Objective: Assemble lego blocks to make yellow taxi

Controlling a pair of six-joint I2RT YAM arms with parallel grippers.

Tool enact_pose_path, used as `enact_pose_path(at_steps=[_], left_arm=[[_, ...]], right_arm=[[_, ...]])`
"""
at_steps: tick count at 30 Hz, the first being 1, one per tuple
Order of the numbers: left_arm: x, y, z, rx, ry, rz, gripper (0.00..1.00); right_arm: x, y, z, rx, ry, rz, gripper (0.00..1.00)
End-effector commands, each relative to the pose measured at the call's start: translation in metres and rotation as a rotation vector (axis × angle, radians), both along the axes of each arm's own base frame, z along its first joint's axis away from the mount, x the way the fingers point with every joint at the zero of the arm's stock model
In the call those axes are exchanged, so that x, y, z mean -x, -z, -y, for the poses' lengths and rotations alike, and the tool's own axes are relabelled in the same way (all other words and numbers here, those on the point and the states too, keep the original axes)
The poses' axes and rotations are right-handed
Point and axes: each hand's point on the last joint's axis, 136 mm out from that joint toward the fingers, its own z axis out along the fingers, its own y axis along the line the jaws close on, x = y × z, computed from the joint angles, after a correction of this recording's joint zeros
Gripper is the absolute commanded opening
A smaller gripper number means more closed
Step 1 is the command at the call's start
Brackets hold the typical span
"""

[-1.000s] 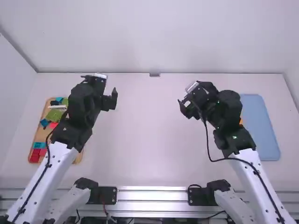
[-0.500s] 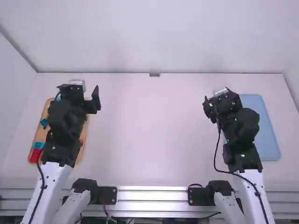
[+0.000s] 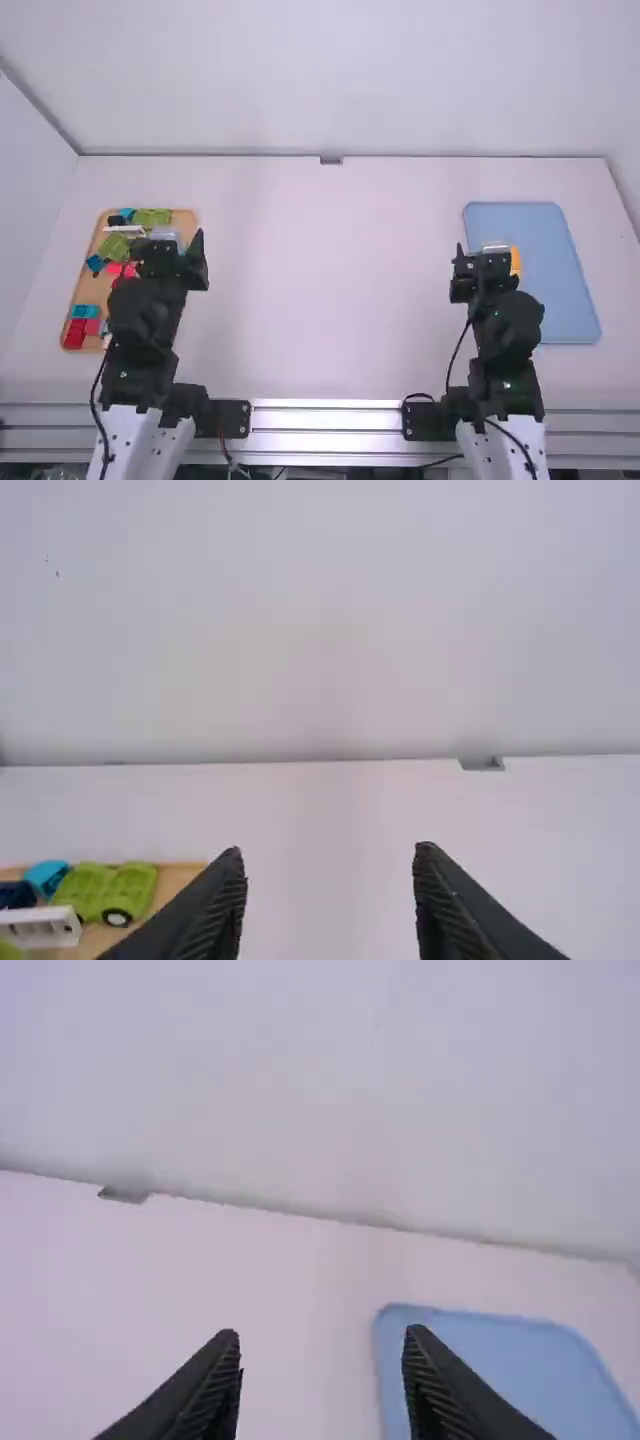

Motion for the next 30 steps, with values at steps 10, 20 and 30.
enact_pose_path(at_steps=[10, 20, 30], left_arm=[[0.021, 0.055, 0.001, 0.008, 0.008, 0.014, 0.20], [0.025, 0.095, 0.001, 0.008, 0.008, 0.014, 0.05], [0.025, 0.118, 0.001, 0.008, 0.008, -0.007, 0.00]], right_arm=[[0.018, 0.058, 0.001, -0.159, 0.033, -0.003, 0.20], [0.022, 0.091, 0.001, -0.159, 0.032, 0.005, 0.06], [0.024, 0.079, 0.001, -0.160, 0.028, 0.057, 0.00]])
